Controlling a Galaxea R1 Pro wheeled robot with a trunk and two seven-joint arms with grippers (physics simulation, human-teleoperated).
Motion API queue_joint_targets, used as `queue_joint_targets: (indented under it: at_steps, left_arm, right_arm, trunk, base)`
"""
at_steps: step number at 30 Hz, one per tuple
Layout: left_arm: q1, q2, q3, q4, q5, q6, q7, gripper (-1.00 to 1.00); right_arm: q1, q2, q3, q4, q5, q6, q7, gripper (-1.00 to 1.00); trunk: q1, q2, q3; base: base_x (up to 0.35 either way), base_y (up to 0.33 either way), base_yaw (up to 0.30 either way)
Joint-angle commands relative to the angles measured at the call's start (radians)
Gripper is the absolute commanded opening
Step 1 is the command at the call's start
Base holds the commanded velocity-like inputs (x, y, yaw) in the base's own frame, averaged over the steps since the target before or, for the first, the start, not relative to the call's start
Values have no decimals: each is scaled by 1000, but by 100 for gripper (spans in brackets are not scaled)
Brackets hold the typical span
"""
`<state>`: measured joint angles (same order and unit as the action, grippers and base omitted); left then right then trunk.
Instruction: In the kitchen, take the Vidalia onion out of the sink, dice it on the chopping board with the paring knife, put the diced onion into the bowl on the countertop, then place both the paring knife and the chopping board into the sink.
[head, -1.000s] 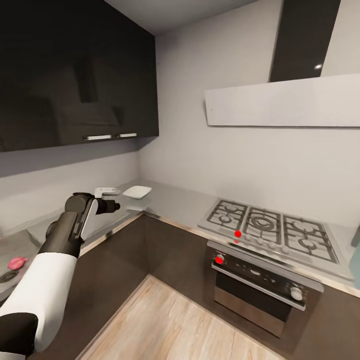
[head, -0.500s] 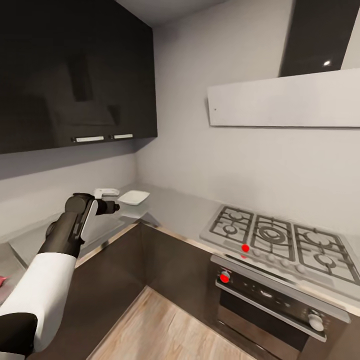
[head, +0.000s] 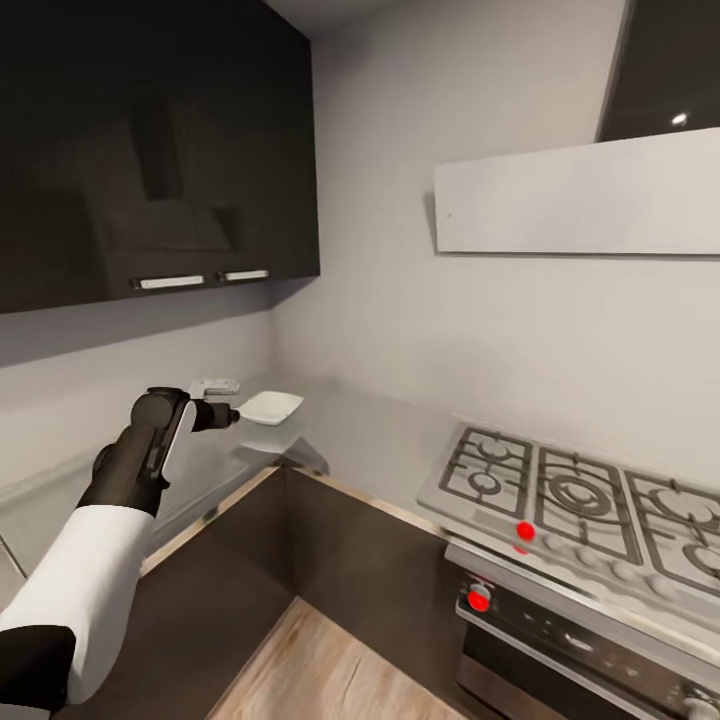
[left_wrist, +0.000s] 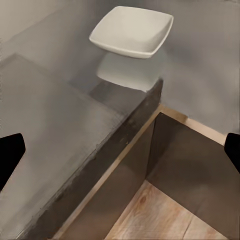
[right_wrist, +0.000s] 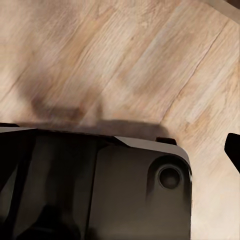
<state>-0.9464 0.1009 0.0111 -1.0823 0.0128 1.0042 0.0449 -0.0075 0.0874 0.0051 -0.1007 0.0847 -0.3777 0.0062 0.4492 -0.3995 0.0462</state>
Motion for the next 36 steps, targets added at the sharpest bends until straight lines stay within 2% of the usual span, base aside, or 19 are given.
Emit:
queue_joint_targets:
  at_steps: [1, 9, 20, 36]
  left_arm:
    - [0, 0, 0, -1, 2, 4, 4, 100]
    - [0, 0, 0, -4, -1, 2, 4, 100]
    - [0, 0, 0, -2, -2, 1, 4, 100]
    - [0, 0, 1, -8, -2, 2, 4, 100]
  right_arm:
    - [0, 0, 0, 1, 7, -2, -2, 100]
    - [0, -1, 0, 1, 7, -2, -2, 100]
    - [0, 0, 2, 1, 10, -4, 1, 100]
    - [-1, 0, 3, 1, 10, -4, 0, 100]
  trunk:
    - [1, 0, 0]
    - [1, 0, 0]
    - [1, 0, 0]
    - [1, 0, 0]
  base:
    - [283, 197, 0]
    - [265, 159, 0]
    - [41, 10, 0]
    - [223, -149, 0]
